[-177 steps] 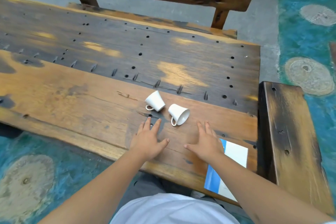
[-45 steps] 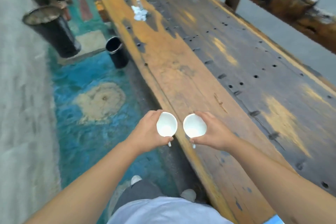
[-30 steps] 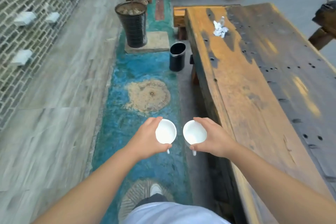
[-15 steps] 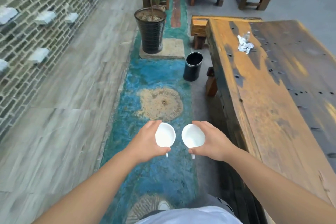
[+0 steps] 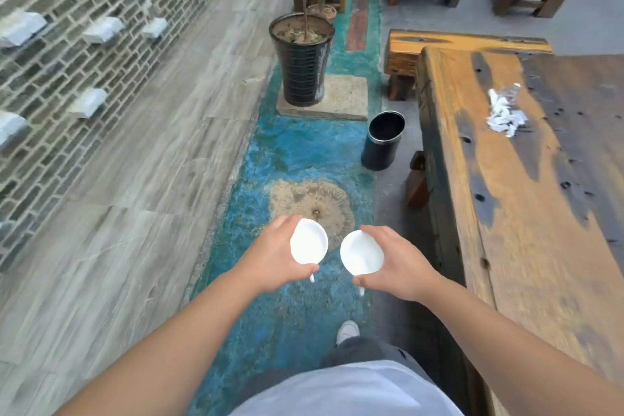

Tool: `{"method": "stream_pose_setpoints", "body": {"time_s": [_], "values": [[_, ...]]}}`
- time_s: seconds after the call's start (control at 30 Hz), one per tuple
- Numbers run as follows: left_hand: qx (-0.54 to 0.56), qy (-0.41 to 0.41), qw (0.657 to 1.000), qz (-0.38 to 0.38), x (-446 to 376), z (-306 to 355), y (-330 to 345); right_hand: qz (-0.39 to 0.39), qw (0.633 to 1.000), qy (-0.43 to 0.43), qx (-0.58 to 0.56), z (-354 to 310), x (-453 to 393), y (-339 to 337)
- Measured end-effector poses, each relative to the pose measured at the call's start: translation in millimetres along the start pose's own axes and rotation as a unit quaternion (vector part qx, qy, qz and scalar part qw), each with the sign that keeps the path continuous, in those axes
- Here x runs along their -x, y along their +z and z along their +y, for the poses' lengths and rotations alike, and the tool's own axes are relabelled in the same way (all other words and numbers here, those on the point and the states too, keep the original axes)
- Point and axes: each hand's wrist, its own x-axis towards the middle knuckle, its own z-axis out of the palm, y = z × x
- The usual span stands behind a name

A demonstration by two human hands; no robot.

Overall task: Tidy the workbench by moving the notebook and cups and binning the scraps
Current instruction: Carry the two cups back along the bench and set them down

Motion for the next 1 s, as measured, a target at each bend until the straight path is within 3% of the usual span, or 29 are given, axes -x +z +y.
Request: {"method": "stream_pose_setpoints", "body": {"time_s": [0.53,1.0], "values": [[-0.036,0.015,0.999,-0.023,-260,9,-53,-0.005,1.000,0.008,0.003,35,-235,-110],[-0.065,0.106,0.988,-0.088,-530,32,-149,0.070,0.992,0.094,-0.052,49,-435,-213]]}}
